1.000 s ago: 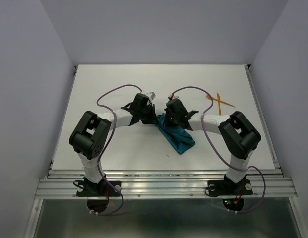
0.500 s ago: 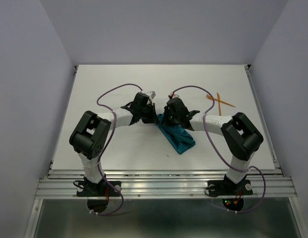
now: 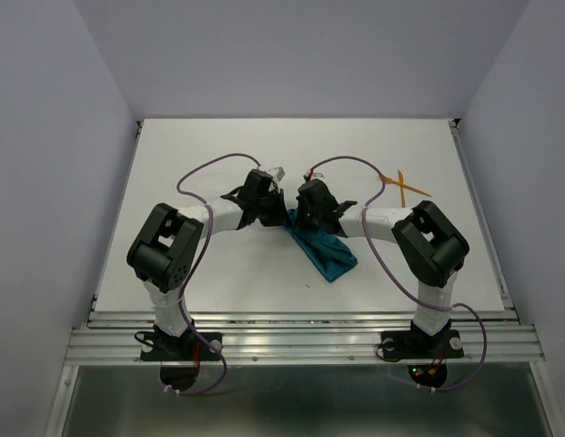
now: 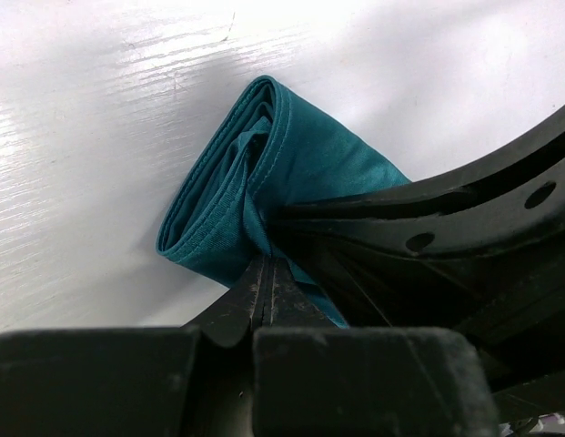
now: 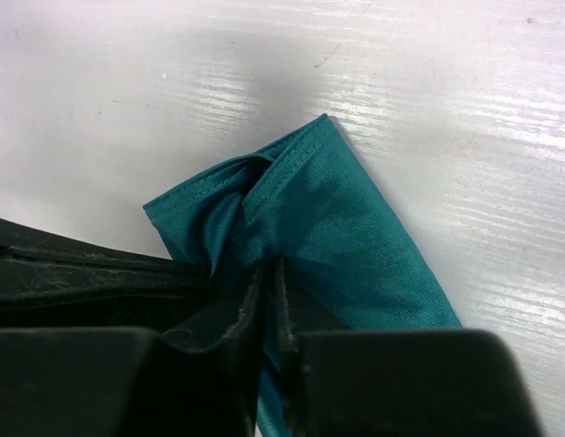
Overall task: Fold the napkin into a case and place the utensils inside
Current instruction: Stuff the top corner of the smaller-rectangle-folded napkin into the folded napkin.
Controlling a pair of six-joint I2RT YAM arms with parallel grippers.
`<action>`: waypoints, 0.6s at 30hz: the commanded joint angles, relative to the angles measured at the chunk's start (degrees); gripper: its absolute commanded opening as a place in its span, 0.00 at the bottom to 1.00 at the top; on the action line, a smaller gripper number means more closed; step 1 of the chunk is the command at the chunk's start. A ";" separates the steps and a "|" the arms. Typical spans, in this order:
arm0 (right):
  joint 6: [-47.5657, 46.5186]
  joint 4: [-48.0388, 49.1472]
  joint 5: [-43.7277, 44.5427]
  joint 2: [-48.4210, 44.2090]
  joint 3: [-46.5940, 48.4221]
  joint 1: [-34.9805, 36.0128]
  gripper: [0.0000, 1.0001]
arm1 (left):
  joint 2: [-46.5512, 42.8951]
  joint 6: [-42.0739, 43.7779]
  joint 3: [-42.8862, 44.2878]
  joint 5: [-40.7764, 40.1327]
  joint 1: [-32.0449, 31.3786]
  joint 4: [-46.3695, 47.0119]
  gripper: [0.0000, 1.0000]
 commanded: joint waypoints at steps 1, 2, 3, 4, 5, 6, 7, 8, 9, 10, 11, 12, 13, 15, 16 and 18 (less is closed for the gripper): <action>-0.19 -1.49 2.95 1.07 0.02 0.97 0.10 | -0.15 0.44 2.08 1.21 0.06 0.97 0.00; -0.18 -1.49 3.38 0.72 -0.24 0.97 0.03 | -0.06 0.44 2.17 1.21 0.06 0.97 0.00; -0.01 -1.49 3.56 0.11 -0.42 0.97 0.01 | -0.06 0.44 2.17 1.21 0.06 0.97 0.00; 0.08 -1.58 3.65 -0.16 -0.77 0.97 0.01 | -0.06 0.44 2.17 1.21 0.06 0.97 0.00; 0.17 -1.49 3.74 -0.51 -0.86 0.97 0.01 | -0.06 0.44 2.25 1.30 0.06 0.97 0.00; 0.34 -1.40 3.83 -1.21 -0.94 0.97 0.01 | 0.03 0.44 2.26 1.30 0.06 0.88 0.00; 0.34 -1.40 3.74 -1.56 -1.03 0.97 0.01 | -0.06 0.44 2.34 1.30 0.06 0.97 0.00; 0.43 -1.31 3.83 -2.00 -1.29 0.97 0.01 | -0.06 0.44 2.34 1.30 0.06 0.97 0.00; 0.52 -1.23 3.91 -2.36 -1.38 0.97 0.01 | -0.06 0.44 2.34 1.30 0.06 0.97 0.00; 0.52 -1.05 4.00 -3.23 -1.56 0.97 0.01 | -0.06 0.53 2.34 1.30 0.06 0.97 0.00; 0.61 -0.79 4.09 -3.67 -1.82 0.97 0.01 | -0.06 0.53 2.34 1.30 0.06 0.97 0.00; 0.69 -0.70 4.09 -4.03 -2.00 0.97 0.01 | -0.06 0.53 2.34 1.30 0.15 0.97 0.00; 0.78 -0.52 4.00 -4.73 -2.09 0.97 0.01 | -0.06 0.61 2.34 1.30 0.15 0.97 0.00; 0.69 -0.35 3.30 -5.34 -2.44 0.97 0.01 | 0.03 0.70 2.34 1.38 0.24 0.97 0.00; 0.78 -0.09 3.04 -5.70 -2.70 0.97 0.01 | 0.03 0.70 2.34 1.38 0.33 0.97 0.00; 0.78 0.18 1.90 -6.58 -3.05 0.97 0.01 | 0.12 0.79 2.52 1.47 0.42 0.97 0.00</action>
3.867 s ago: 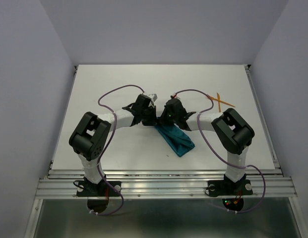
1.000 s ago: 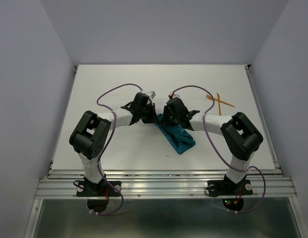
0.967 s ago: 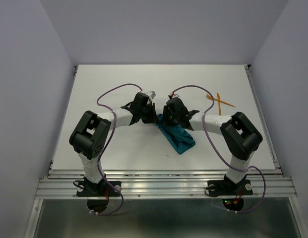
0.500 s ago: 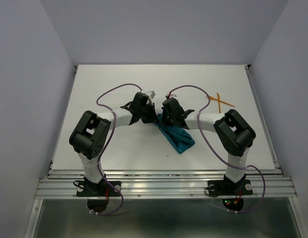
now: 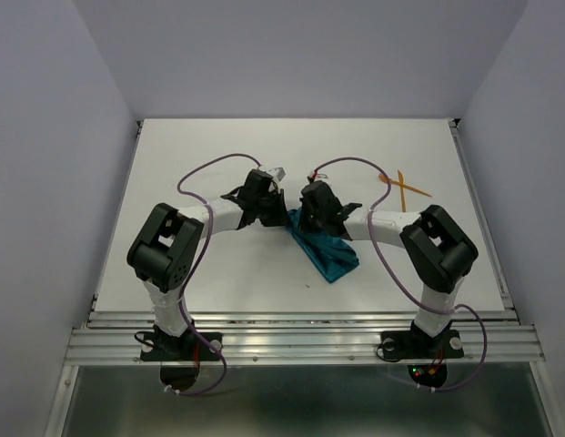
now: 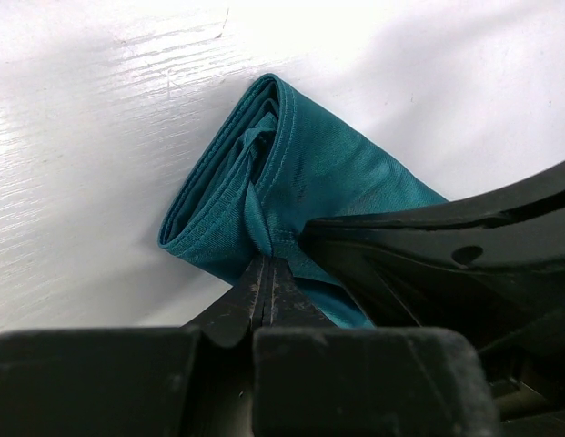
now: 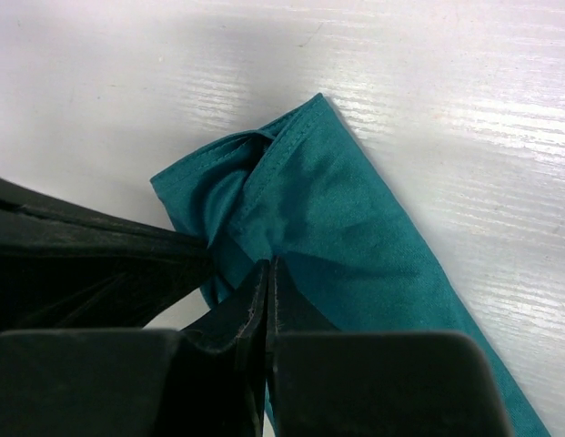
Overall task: Fold the napkin into a case and place the utensils inside
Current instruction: Stuff the top corner of the smaller-rectangle-folded napkin into the folded napkin.
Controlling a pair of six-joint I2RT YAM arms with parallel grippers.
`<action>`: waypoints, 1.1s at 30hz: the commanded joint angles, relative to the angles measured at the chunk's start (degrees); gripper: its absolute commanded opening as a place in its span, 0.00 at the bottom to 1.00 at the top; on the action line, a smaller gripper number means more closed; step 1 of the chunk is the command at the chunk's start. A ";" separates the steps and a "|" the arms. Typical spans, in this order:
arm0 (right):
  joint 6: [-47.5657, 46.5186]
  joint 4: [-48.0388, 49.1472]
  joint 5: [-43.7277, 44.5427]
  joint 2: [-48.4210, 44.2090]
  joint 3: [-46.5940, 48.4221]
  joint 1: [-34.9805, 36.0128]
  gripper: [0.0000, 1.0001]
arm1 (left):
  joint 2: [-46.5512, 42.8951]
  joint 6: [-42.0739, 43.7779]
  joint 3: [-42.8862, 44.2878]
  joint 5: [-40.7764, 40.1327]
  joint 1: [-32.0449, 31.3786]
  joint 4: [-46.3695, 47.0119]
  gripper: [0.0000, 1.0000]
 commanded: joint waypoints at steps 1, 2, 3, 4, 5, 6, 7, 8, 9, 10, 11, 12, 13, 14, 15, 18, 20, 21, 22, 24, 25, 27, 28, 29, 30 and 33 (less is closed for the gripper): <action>0.17 1.05 -0.64 -3.84 -0.93 0.45 0.01 | 0.16 0.77 2.52 0.93 0.44 0.94 0.00; 0.17 1.14 -1.17 -4.11 -1.11 0.45 0.01 | 0.16 0.77 2.61 1.01 0.53 0.86 0.00; 0.17 1.23 -1.43 -4.28 -1.29 0.45 0.01 | 0.08 0.86 2.61 1.10 0.53 0.86 0.00; 0.34 1.23 -1.70 -4.46 -1.64 0.45 0.01 | 0.07 0.86 2.69 1.10 0.53 0.86 0.00; 0.43 1.23 -2.05 -4.55 -1.81 0.45 0.01 | 0.16 0.86 2.78 1.19 0.61 0.86 0.00; 0.52 1.23 -1.96 -4.72 -1.99 0.45 0.01 | 0.16 0.86 2.87 1.28 0.61 0.86 0.00; 0.61 1.23 -1.96 -4.90 -2.08 0.45 0.01 | 0.25 0.86 2.87 1.28 0.61 0.86 0.00; 0.78 1.23 -1.88 -5.16 -2.69 0.45 0.01 | 0.16 0.86 2.87 1.36 0.70 0.86 0.00; 0.70 3.23 -1.35 -6.30 -3.22 0.45 0.01 | 0.25 0.86 2.96 1.45 0.61 0.86 0.00; 0.96 3.77 -0.48 -7.09 -3.92 0.45 0.01 | 0.16 0.94 2.96 1.45 0.61 0.86 0.00; 1.14 4.39 1.45 -7.97 -5.40 0.45 0.01 | 0.25 1.03 2.87 1.45 0.61 0.77 0.00; 1.22 5.27 2.60 -9.46 -6.11 0.45 0.01 | 0.25 1.12 2.96 1.45 0.61 0.77 0.00; 1.05 5.45 3.65 -10.08 -6.64 0.45 0.01 | 0.25 1.12 2.87 1.37 0.61 0.77 0.00; 0.44 5.45 4.36 -10.52 -7.00 0.45 0.04 | 0.34 1.21 2.87 1.45 0.61 0.77 0.00; -0.09 5.45 5.41 -10.79 -7.26 0.45 0.05 | 0.34 1.30 2.96 1.54 0.61 0.77 0.00; -1.76 5.45 6.04 -11.32 -7.61 0.45 0.11 | 0.51 1.38 3.22 1.72 0.70 1.03 0.00; -3.25 6.15 5.86 -11.58 -7.88 0.45 0.14 | 0.51 1.47 3.05 1.63 0.70 1.38 0.00; -3.69 6.41 5.77 -11.67 -8.14 0.45 0.14 | 0.51 1.47 3.05 1.80 0.70 1.47 0.00; -3.87 6.85 5.77 -11.93 -8.75 0.45 0.15 | 0.43 1.47 2.96 1.72 0.70 1.65 0.00; -4.31 10.00 5.07 -13.24 -10.07 0.45 0.23 | 0.34 1.47 2.70 1.72 0.70 1.91 0.00; -4.49 11.41 4.72 -13.86 -10.95 0.45 0.26 | 0.16 1.56 2.69 1.72 0.70 1.91 0.00; -4.49 14.66 4.72 -15.35 -13.32 0.45 0.44 | -0.10 1.65 2.61 1.72 0.70 1.91 0.00; -4.66 15.37 4.89 -15.71 -13.94 0.45 0.48 | -0.10 1.65 2.52 1.72 0.70 2.00 0.00; -5.79 15.99 4.89 -15.89 -14.73 0.45 0.51 | -0.19 1.74 2.52 1.89 0.70 2.17 0.00; -6.76 16.26 5.15 -15.97 -14.82 0.45 0.52 | -0.28 1.82 2.43 2.15 0.70 2.26 0.00; -7.22 15.30 6.65 -16.32 -14.65 0.45 0.52 | -0.80 2.35 2.34 2.42 0.70 2.70 0.00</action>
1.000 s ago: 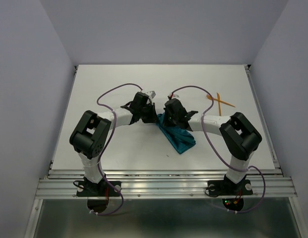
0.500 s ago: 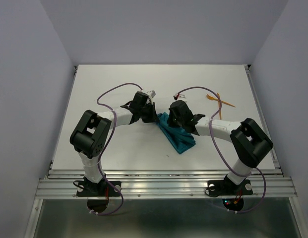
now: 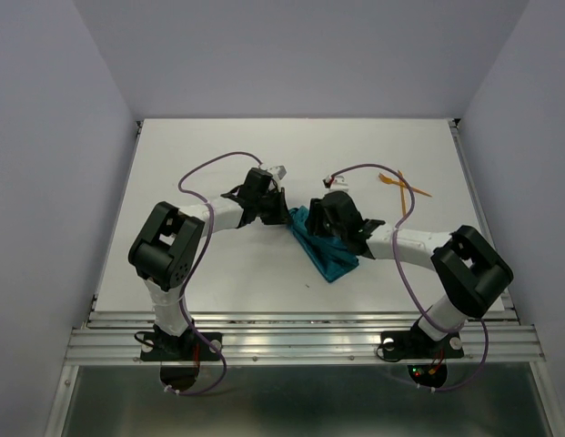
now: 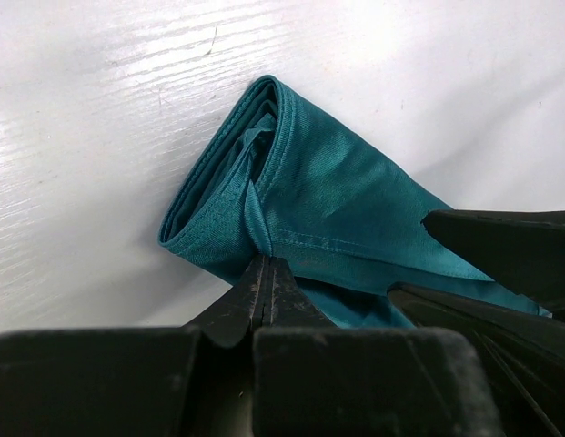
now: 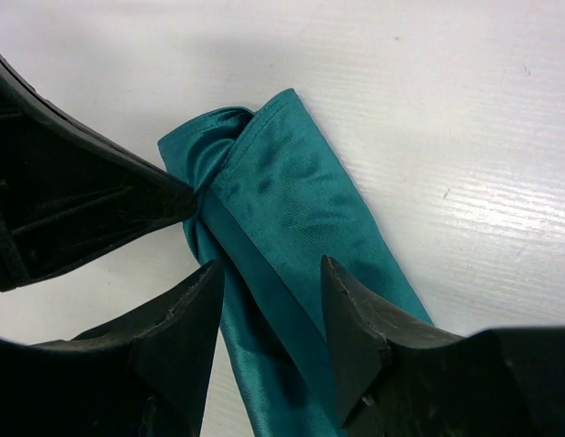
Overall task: Fold the napkin into a case and place the utensils inside
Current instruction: Stuff the top corner of the smaller-rectangle-folded napkin into the folded napkin.
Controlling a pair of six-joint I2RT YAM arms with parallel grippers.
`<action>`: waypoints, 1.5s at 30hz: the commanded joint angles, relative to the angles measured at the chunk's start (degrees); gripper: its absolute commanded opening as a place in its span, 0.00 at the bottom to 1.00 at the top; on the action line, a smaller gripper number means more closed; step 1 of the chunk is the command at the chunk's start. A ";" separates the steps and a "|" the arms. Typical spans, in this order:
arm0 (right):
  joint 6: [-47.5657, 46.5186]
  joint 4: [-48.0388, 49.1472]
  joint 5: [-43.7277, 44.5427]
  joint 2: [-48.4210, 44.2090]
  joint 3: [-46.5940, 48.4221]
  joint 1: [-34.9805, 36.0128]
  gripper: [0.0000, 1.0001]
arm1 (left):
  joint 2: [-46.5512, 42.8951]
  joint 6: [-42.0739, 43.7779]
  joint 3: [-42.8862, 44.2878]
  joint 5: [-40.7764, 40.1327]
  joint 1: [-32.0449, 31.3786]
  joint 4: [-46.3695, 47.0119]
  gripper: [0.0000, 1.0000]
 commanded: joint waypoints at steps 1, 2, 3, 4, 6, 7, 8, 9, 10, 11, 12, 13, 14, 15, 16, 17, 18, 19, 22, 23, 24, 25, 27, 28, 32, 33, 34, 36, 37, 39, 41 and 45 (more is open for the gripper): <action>-2.99 4.63 1.74 -2.27 0.41 0.45 0.52 | -1.81 2.00 1.49 1.17 0.33 2.09 0.00; -3.52 3.49 0.25 -2.19 1.81 0.45 0.53 | -1.90 2.18 1.49 1.17 0.33 2.09 0.00; -4.05 0.87 -0.46 -1.93 2.60 0.45 0.53 | -1.99 2.35 1.58 1.09 0.33 2.09 0.00; -5.18 0.41 -0.64 -0.88 3.05 0.45 0.53 | -2.25 2.53 1.49 1.00 0.33 2.09 0.00; -5.55 -0.64 -0.65 0.18 3.84 0.45 0.52 | -2.42 3.06 1.40 1.09 0.33 2.09 0.00; -5.72 -0.65 -0.82 0.53 3.84 0.45 0.52 | -2.69 3.32 1.32 0.91 0.33 2.09 0.00; -5.90 -0.65 -0.99 0.80 3.84 0.45 0.52 | -2.78 3.58 1.31 0.91 0.33 2.09 0.00; -5.90 -0.65 -1.43 1.32 3.84 0.45 0.51 | -3.04 4.11 1.14 0.56 0.33 2.00 0.00; -5.90 -0.56 -1.70 1.59 3.93 0.45 0.50 | -3.30 4.37 1.05 0.39 0.33 1.92 0.00; -5.90 -0.56 -1.96 2.29 4.10 0.45 0.49 | -3.48 4.73 0.88 0.21 0.33 1.83 0.00; -5.99 -0.56 -2.14 2.73 4.54 0.45 0.48 | -3.57 5.16 0.70 -0.05 0.33 1.65 0.00; -6.25 -0.56 -2.40 3.17 4.54 0.45 0.48 | -3.66 5.43 0.79 -0.06 0.33 1.56 0.00; -6.42 -0.65 -2.49 3.61 4.98 0.45 0.47 | -3.74 5.61 0.70 -0.23 0.33 1.21 0.00; -6.34 -0.82 -2.75 4.66 5.24 0.45 0.46 | -3.74 5.87 0.53 -0.14 0.33 1.12 0.00; -6.08 -1.00 -2.84 5.28 5.60 0.45 0.45 | -3.83 5.96 0.35 -0.14 0.33 1.04 0.00; -5.90 -1.17 -3.02 5.89 5.86 0.45 0.45 | -3.83 5.96 0.26 -0.23 0.33 0.86 0.00; -5.81 -1.35 -3.19 6.51 5.95 0.45 0.44 | -3.83 6.05 0.09 -0.23 0.33 0.77 0.00; -5.64 -1.35 -3.45 7.65 6.04 0.45 0.43 | -3.83 6.22 0.00 -0.23 0.33 0.77 0.00; -5.55 -1.61 -3.46 9.50 6.74 0.45 0.41 | -3.57 6.31 0.17 -0.06 0.33 0.51 0.00; -5.72 -1.70 -3.37 9.85 7.00 0.45 0.40 | -3.57 6.40 0.26 0.12 0.33 0.42 0.00; -5.64 -2.22 -2.93 10.12 7.35 0.45 0.38 | -3.48 6.40 0.35 0.29 0.33 0.33 0.00; -5.72 -2.40 -2.84 10.55 7.53 0.45 0.36 | -3.31 6.66 0.52 0.38 0.33 0.16 0.00; -5.72 -3.02 -2.58 10.82 7.88 0.45 0.33 | -3.22 6.84 1.05 0.47 0.33 -0.19 0.00; -5.72 -3.11 -2.49 10.91 7.88 0.45 0.31 | -3.22 6.93 1.14 0.38 0.33 -0.37 0.00; -5.46 -4.07 -2.05 11.52 8.50 0.45 0.16 | -3.66 7.36 1.40 0.38 0.24 -0.81 0.00; -5.37 -4.60 -1.96 11.70 8.67 0.45 0.14 | -3.74 7.37 1.32 0.47 0.33 -0.90 0.00; -5.20 -4.69 -1.96 11.61 8.76 0.45 0.13 | -3.74 7.37 1.31 0.38 0.33 -0.90 0.00; -5.02 -4.87 -1.70 11.53 8.76 0.45 0.07 | -3.92 7.54 1.58 0.56 0.33 -1.07 0.00; -4.93 -4.95 -1.61 11.35 8.76 0.45 0.06 | -4.01 7.54 1.67 0.65 0.33 -1.16 0.00; -4.76 -5.22 -1.61 10.91 8.59 0.45 0.01 | -4.01 7.37 1.93 1.00 0.33 -1.34 0.00; -4.49 -5.31 -1.61 9.86 8.41 0.45 0.01 | -4.18 6.93 2.10 1.09 0.42 -1.34 0.00; -4.49 -5.04 -2.31 7.75 7.36 0.45 0.01 | -4.45 5.17 2.63 1.44 0.51 -1.16 0.00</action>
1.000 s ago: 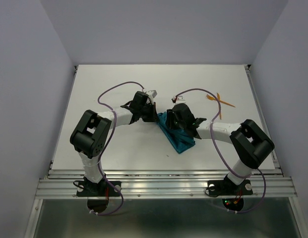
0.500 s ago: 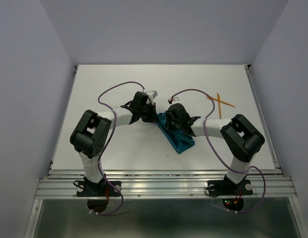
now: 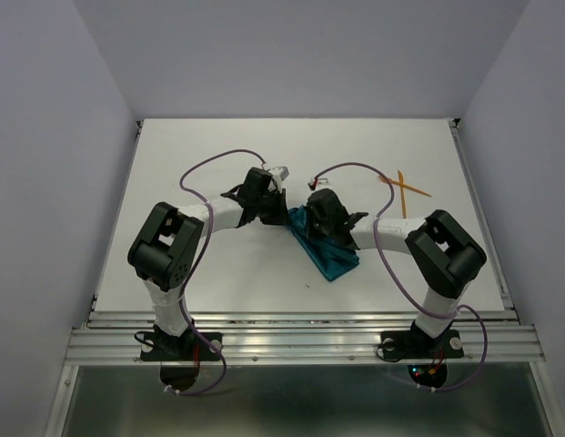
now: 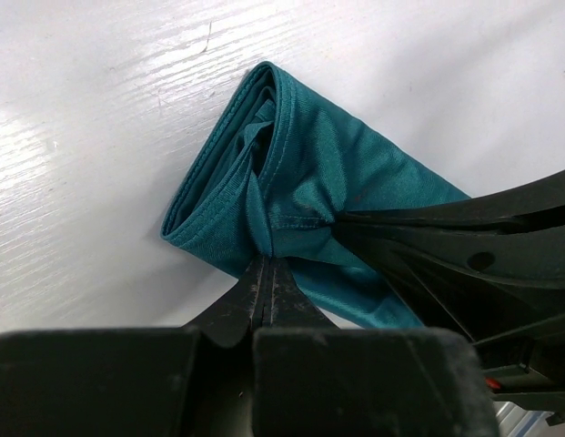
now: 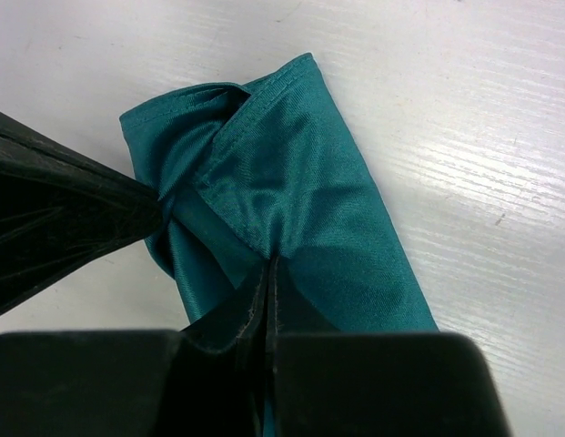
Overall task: Fold the napkin into a case and place the utensils inside
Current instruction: Stuff the top corner of the smaller-rectangle-folded napkin into the folded napkin.
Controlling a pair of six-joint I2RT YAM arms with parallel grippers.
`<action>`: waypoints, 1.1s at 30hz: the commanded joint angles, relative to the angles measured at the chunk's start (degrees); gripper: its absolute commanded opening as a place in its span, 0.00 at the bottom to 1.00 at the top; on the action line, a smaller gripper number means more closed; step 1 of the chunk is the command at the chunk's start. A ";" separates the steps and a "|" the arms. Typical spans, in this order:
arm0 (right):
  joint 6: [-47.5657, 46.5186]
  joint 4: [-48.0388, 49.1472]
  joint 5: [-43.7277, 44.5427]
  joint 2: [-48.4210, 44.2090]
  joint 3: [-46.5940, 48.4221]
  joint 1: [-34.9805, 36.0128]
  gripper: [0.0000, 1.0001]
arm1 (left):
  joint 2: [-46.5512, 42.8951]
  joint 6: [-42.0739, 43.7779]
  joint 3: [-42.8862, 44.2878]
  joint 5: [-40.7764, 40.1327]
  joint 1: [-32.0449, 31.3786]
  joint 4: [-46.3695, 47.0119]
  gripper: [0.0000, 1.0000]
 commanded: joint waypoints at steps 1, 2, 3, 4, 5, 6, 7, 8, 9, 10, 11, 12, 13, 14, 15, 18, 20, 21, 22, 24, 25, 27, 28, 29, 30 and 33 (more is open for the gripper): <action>-0.12 -1.52 0.59 -3.09 0.17 0.45 0.01 | -4.12 -1.28 2.61 1.09 0.66 0.21 0.00; -0.21 -1.70 0.42 -3.18 0.25 0.97 0.01 | -4.03 -1.63 2.70 1.26 0.66 0.22 0.00; -0.30 -1.96 -0.02 -3.18 0.25 0.97 0.01 | -4.03 -2.50 2.79 1.61 0.66 0.65 0.00; -0.30 -2.05 -0.02 -3.10 0.25 0.97 0.01 | -4.12 -2.95 2.79 1.96 0.66 1.00 0.00; -0.30 -2.05 -0.11 -3.01 0.25 1.50 0.01 | -4.21 -3.47 2.70 2.40 0.66 1.79 0.00; -0.21 -1.96 -0.20 -2.92 0.17 1.50 0.01 | -4.21 -4.26 2.61 3.62 0.66 2.23 0.00; -0.12 -1.96 -0.37 -2.83 0.34 2.11 0.01 | -4.12 -4.62 2.61 4.07 0.66 2.59 0.00; 0.05 -1.96 -0.37 -2.83 0.43 2.12 0.01 | -3.94 -5.06 2.61 4.60 0.66 3.29 0.00; 0.14 -1.88 -0.29 -2.75 0.52 2.64 0.01 | -3.94 -5.32 2.53 4.95 0.66 3.55 0.00; 0.23 -2.05 -0.29 -2.57 0.69 2.64 0.01 | -3.77 -5.85 2.44 5.56 0.66 3.73 0.00; 0.40 -1.96 -0.37 -2.48 1.04 3.17 0.01 | -3.77 -6.11 2.35 5.74 0.66 4.17 0.00; 0.49 -1.96 -0.29 -2.22 1.13 3.17 0.01 | -3.77 -6.20 2.35 5.92 0.66 4.35 0.00; 0.58 -1.96 -0.29 -2.22 1.31 3.17 0.01 | -3.59 -6.38 2.35 6.01 0.66 4.43 0.00; 0.76 -2.05 -0.11 -2.31 1.39 3.69 0.01 | -3.59 -6.38 2.35 6.10 0.66 4.52 0.00; 0.84 -2.23 -0.11 -2.31 1.66 3.70 0.01 | -3.59 -6.38 2.44 6.19 0.66 4.52 0.00; 1.72 -2.05 0.24 -3.09 1.49 3.70 0.01 | -3.07 -6.03 2.44 6.45 0.66 4.52 0.00; 2.42 -1.00 0.50 -4.06 1.13 3.70 0.01 | -2.80 -5.77 1.65 6.62 0.66 4.44 0.00; 2.69 -0.56 0.59 -4.32 0.87 3.70 0.01 | -2.80 -5.68 1.56 6.63 0.66 4.26 0.00; 2.95 -0.30 0.59 -4.59 0.78 3.70 0.01 | -2.80 -5.42 1.38 6.63 0.66 4.00 0.00; 3.74 0.84 0.42 -4.94 0.52 3.70 0.01 | -2.80 -4.54 1.12 6.36 0.66 3.03 0.00; 3.92 1.02 -0.02 -4.86 0.43 3.70 0.01 | -2.80 -4.10 1.12 6.27 0.75 2.59 0.00; 4.36 1.11 -0.98 -3.80 0.78 3.70 0.01 | -2.89 -3.22 1.12 6.27 0.75 1.63 0.00; 4.62 1.11 -1.25 -3.37 0.87 3.70 0.01 | -2.80 -3.04 1.21 6.36 0.75 1.45 0.00; 5.15 1.46 -1.51 -3.01 0.69 3.70 0.01 | -2.71 -2.78 1.29 6.45 0.75 0.75 0.00; 5.41 2.25 -1.78 -2.49 0.52 3.70 0.01 | -2.71 -2.60 1.38 6.54 0.75 0.48 0.00; 6.21 2.87 -3.01 -0.91 0.69 3.70 0.01 | -2.45 -2.16 1.38 6.62 0.75 -0.05 0.00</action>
